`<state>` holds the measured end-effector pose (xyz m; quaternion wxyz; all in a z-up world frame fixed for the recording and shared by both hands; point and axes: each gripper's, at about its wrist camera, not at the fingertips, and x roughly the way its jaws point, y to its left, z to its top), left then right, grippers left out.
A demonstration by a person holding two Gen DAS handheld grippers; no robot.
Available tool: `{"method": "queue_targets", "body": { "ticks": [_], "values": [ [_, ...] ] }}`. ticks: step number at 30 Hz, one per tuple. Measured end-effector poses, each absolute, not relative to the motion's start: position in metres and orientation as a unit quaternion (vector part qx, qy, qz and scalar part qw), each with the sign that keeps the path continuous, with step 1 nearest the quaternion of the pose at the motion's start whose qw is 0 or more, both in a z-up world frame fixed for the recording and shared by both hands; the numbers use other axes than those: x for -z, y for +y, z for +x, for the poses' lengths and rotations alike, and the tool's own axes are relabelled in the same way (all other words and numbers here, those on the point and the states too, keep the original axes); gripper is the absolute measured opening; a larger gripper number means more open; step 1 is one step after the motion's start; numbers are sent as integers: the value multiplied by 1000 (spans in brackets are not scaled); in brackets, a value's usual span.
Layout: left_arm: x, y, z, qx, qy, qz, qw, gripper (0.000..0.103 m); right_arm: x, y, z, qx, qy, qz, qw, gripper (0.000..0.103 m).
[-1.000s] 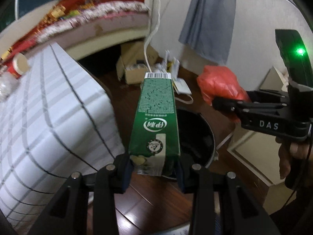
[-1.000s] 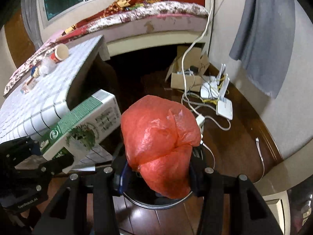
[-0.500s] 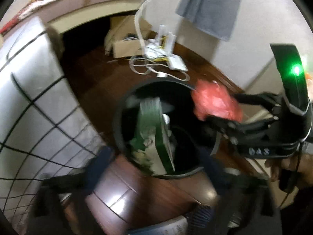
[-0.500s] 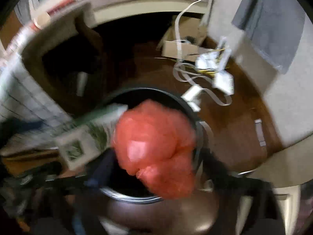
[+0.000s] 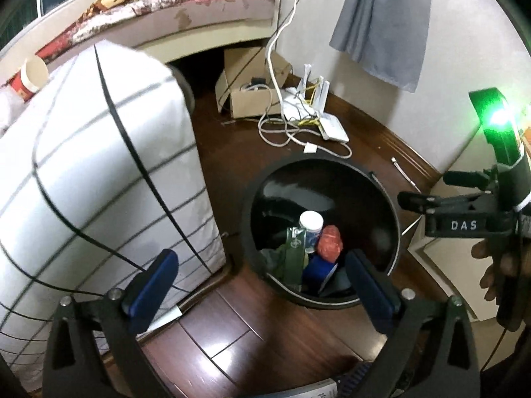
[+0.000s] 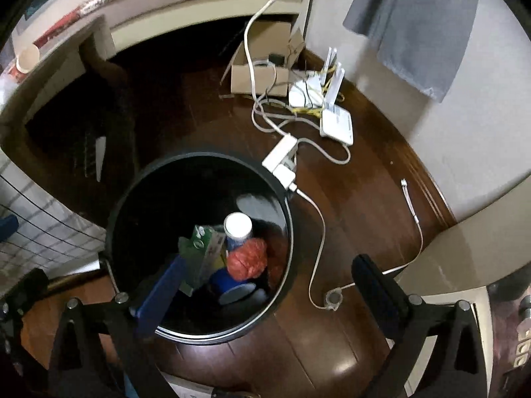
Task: Collect trash
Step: 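Open both tools to drop the carton and bag into the bin, then move both tools back over the table toward the remaining items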
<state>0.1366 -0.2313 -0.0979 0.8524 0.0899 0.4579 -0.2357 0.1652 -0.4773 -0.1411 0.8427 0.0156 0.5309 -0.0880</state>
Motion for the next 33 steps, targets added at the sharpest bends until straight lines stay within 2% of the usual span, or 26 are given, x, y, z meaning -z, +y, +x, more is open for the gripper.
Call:
{"method": "queue_targets", "body": {
  "ticks": [15, 33],
  "values": [
    [40, -211, 135, 212, 397, 85, 889, 102, 84, -442, 158, 69, 474, -5, 878, 102],
    [0, -118, 163, 113, 350, 52, 928, 102, 24, -367, 180, 2, 401, -18, 916, 102]
  ]
}}
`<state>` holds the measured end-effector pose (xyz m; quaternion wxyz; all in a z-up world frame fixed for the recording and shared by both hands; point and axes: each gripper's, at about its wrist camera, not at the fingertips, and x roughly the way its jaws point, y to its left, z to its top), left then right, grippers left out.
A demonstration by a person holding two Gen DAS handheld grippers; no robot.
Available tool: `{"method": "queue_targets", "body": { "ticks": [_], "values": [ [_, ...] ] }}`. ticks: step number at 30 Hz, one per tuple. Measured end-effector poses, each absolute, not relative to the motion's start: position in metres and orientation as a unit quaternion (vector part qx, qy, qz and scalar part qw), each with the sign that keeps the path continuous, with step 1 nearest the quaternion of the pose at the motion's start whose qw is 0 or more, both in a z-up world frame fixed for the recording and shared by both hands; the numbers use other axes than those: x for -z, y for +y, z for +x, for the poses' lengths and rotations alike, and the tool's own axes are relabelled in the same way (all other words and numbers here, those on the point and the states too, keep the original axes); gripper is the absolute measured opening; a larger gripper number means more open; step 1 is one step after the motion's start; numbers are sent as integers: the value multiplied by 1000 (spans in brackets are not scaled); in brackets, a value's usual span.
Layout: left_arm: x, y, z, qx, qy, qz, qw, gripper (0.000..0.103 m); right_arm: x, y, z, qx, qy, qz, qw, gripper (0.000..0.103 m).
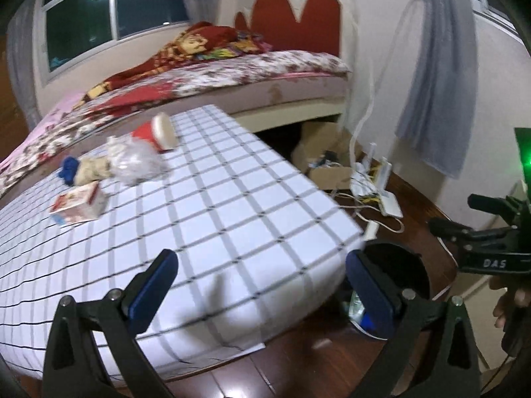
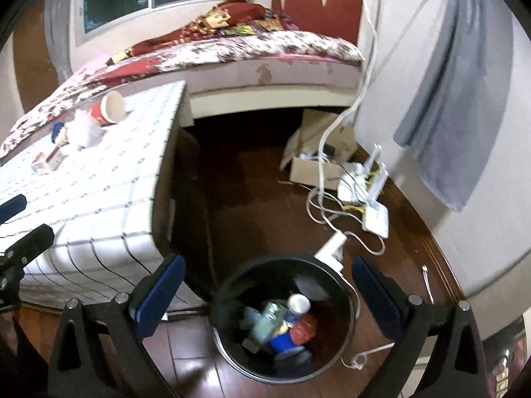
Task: Collect trash
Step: 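Move both tools back over the table toward the remaining items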
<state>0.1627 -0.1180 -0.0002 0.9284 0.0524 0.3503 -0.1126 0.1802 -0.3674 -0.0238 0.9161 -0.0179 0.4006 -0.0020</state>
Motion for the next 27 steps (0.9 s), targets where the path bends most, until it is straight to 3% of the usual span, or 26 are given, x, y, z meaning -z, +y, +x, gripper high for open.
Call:
{"method": "queue_targets", "body": {
  "ticks": [17, 27],
  "values": [
    [8, 45, 204, -26, 357, 8, 934, 102, 1, -220, 238, -112, 370, -44, 921, 102],
    [27, 72, 261, -61, 370, -11, 927, 102, 22, -165, 292, -123, 388, -80, 910, 102]
  ]
}}
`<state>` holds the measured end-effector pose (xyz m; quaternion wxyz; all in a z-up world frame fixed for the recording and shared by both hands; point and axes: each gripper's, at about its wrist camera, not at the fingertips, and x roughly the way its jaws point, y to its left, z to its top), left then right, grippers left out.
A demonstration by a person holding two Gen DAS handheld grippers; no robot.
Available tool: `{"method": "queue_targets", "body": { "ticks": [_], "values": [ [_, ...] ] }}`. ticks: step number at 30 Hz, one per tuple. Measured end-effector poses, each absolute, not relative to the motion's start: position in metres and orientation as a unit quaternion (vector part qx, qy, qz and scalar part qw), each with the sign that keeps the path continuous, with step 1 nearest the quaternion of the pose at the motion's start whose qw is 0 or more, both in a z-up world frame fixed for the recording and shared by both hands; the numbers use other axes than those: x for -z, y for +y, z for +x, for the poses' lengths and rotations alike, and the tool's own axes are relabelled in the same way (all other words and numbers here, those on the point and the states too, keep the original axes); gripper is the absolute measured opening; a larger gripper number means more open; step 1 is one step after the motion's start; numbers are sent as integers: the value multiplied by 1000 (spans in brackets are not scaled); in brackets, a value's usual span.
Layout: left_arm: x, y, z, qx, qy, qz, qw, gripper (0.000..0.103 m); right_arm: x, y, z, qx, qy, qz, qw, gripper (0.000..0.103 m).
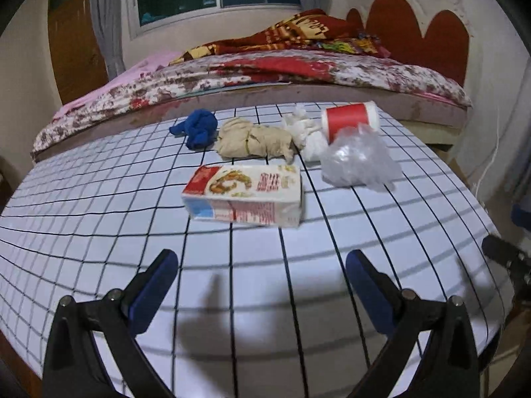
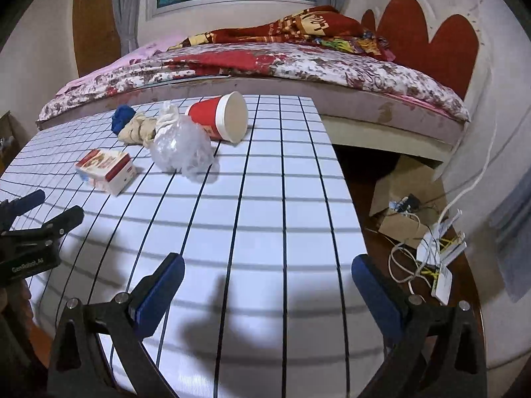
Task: Collect trash
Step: 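Move both tools back over the table toward the remaining items, then grasp the white-and-red milk box with the left tool while the right tool grasps the clear plastic bag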
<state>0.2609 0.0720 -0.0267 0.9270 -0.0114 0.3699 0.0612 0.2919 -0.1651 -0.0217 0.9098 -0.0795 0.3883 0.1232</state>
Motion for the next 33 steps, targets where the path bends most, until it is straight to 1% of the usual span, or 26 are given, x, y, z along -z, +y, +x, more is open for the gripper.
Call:
{"method": "queue_targets", "body": {
  "ticks": [5, 9, 12, 16, 19, 21, 24, 29, 33],
  "values": [
    [32, 76, 302, -76, 379, -7, 922, 102, 22, -159, 327, -121, 395, -72, 908, 102],
    [38, 91, 319, -89, 391, -6, 916, 102, 26, -146, 352, -126, 396, -78, 906, 102],
    [41, 115, 319, -106, 392, -7, 914, 102, 34, -132, 364, -137, 404, -75, 901, 102],
    [44, 167, 310, -154, 397, -15, 905, 102, 44, -106, 370, -157, 413, -81, 893, 102],
    [43, 209, 290, -189, 396, -44, 897, 102, 47, -85, 369, -175, 410, -88, 891, 102],
    [38, 210, 280, -184, 390, -39, 902, 102, 48, -73, 371, -181, 408, -90, 890, 102],
    [37, 197, 283, -156, 385, -70, 907, 102, 52, -61, 377, -178, 412, -88, 889, 102],
    [41, 175, 311, -153, 383, -77, 908, 102, 55, -49, 392, -171, 416, -91, 888, 102],
    [50, 181, 338, -166, 408, -81, 894, 102, 59, -37, 410, -175, 427, -88, 883, 102]
  ]
}}
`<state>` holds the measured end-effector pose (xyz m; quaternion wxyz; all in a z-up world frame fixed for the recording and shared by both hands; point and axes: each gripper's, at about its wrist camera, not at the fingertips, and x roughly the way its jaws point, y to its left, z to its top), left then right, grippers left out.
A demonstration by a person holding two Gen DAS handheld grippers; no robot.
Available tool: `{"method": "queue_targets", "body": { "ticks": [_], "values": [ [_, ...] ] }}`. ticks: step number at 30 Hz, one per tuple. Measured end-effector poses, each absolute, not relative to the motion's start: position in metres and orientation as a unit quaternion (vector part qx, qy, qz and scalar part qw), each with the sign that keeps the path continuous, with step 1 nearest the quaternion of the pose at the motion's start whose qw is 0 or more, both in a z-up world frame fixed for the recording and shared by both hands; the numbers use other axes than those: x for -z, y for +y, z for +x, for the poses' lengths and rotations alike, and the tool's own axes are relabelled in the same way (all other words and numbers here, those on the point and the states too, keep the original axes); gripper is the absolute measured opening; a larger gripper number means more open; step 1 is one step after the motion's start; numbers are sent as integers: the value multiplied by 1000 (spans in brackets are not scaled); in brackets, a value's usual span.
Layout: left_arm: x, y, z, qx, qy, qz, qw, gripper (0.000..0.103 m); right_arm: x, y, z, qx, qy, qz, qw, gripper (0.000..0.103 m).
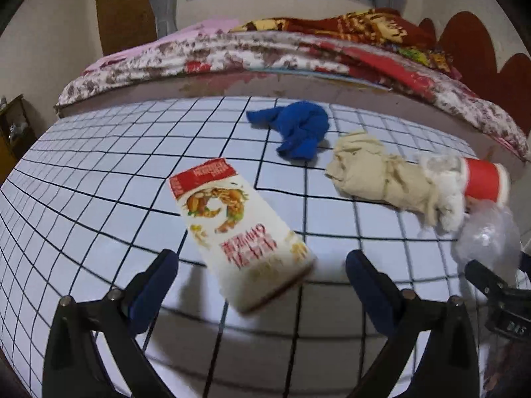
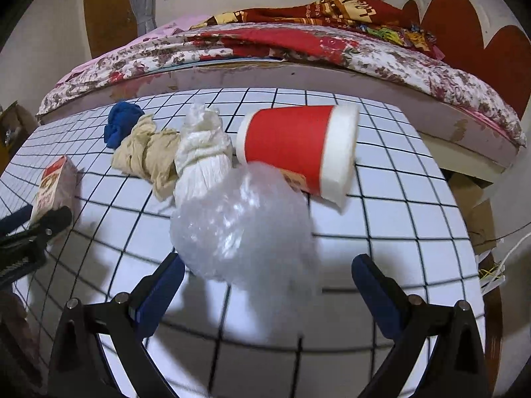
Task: Collect trash
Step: 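Grasp the white-and-red milk box with the left tool while the right tool grasps the clear plastic bag, then carry the milk box and plastic bag over the black bin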
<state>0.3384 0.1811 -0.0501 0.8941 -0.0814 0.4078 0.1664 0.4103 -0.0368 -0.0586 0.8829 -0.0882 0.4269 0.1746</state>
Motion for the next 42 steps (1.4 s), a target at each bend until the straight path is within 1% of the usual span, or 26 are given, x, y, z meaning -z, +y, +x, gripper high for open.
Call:
{"method": "queue_targets", "body": {
  "ticks": [1, 4, 6, 8, 9, 10, 11, 12, 13, 14, 15, 19, 23, 29, 34, 42],
  "values": [
    [54, 186, 343, -169, 422, -86, 887, 101, 59, -33, 412, -175, 430, -90, 881, 102],
    [56, 197, 338, -178, 431, -91, 880, 100, 59, -26, 414, -178, 431, -93, 880, 102],
    [58, 206, 332, -177, 435, -97, 877, 94, 57, -25, 411, -181, 427, -93, 881, 102],
    [57, 220, 320, -175, 431, -111, 878, 81, 55, -27, 407, -185, 424, -84, 883, 102],
    [57, 226, 316, -172, 432, -117, 878, 78, 55, -28, 406, -186, 425, -79, 882, 100],
    [57, 232, 310, -166, 427, -125, 880, 70, 55, -28, 405, -188, 425, -76, 882, 91],
    [56, 235, 308, -162, 426, -128, 881, 58, 55, -29, 404, -192, 427, -72, 881, 83],
    [55, 239, 305, -150, 423, -132, 884, 53, 56, -30, 402, -193, 430, -70, 879, 62],
    [53, 244, 300, -134, 419, -142, 887, 52, 56, -31, 401, -195, 433, -67, 877, 53],
    [53, 246, 298, -127, 417, -148, 888, 52, 56, -32, 399, -199, 435, -63, 876, 52],
    [52, 247, 294, -120, 413, -147, 891, 52, 55, -33, 397, -201, 434, -63, 876, 49],
    [40, 237, 273, -97, 389, -121, 908, 51, 47, -40, 379, -210, 413, -65, 884, 44],
    [30, 211, 256, -79, 375, -90, 919, 51, 34, -53, 355, -213, 394, -70, 892, 43],
    [27, 180, 237, -52, 365, -92, 925, 51, 19, -73, 322, -209, 378, -86, 898, 42],
    [20, 152, 223, -35, 355, -70, 932, 51, 6, -81, 293, -211, 356, -103, 904, 40],
    [5, 113, 194, -7, 331, -41, 943, 51, -15, -100, 252, -214, 327, -115, 913, 40]
  ]
}}
